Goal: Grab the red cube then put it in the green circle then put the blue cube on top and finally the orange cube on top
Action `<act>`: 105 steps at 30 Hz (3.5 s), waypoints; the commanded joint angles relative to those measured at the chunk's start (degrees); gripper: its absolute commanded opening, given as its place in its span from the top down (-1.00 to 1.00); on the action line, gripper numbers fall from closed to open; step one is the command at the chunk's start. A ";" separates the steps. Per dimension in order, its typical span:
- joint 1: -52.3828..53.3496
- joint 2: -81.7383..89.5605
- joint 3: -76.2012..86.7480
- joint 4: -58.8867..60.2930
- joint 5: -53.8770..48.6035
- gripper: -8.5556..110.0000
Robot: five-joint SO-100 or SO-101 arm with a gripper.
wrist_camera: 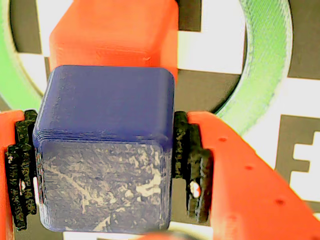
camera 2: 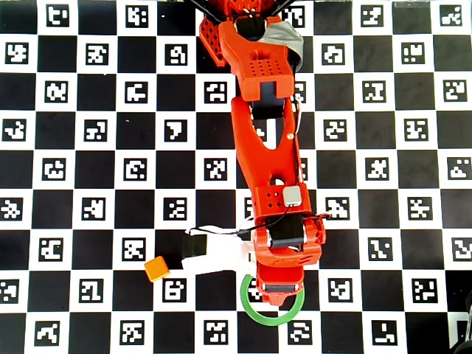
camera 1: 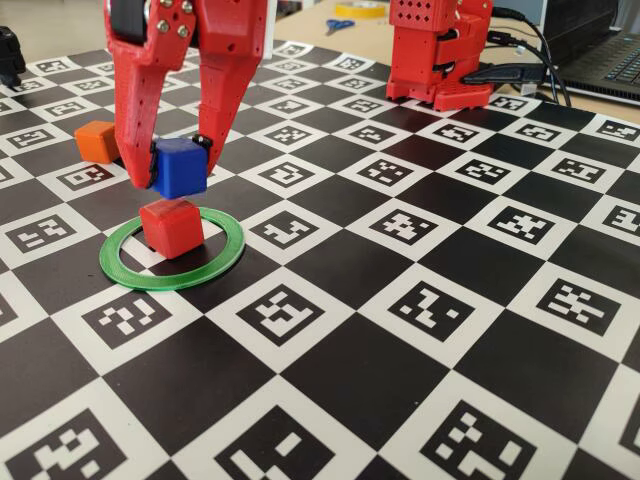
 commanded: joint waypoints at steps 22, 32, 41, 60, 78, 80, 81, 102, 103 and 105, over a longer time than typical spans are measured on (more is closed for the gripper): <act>-0.18 0.18 -8.61 -1.23 -0.53 0.83; -0.09 -0.09 -8.26 -0.88 -0.26 0.83; 0.18 0.09 -8.35 0.53 1.23 0.39; -0.44 2.64 -8.26 4.22 2.99 0.05; -0.97 24.52 11.78 0.53 2.55 0.04; -0.09 27.07 14.77 0.00 2.46 0.04; 0.35 28.39 16.44 -0.44 2.46 0.04; 12.66 43.77 34.80 -4.48 8.88 0.06; 13.10 44.21 34.98 -4.39 8.96 0.07; 13.80 44.74 35.24 -4.04 9.14 0.07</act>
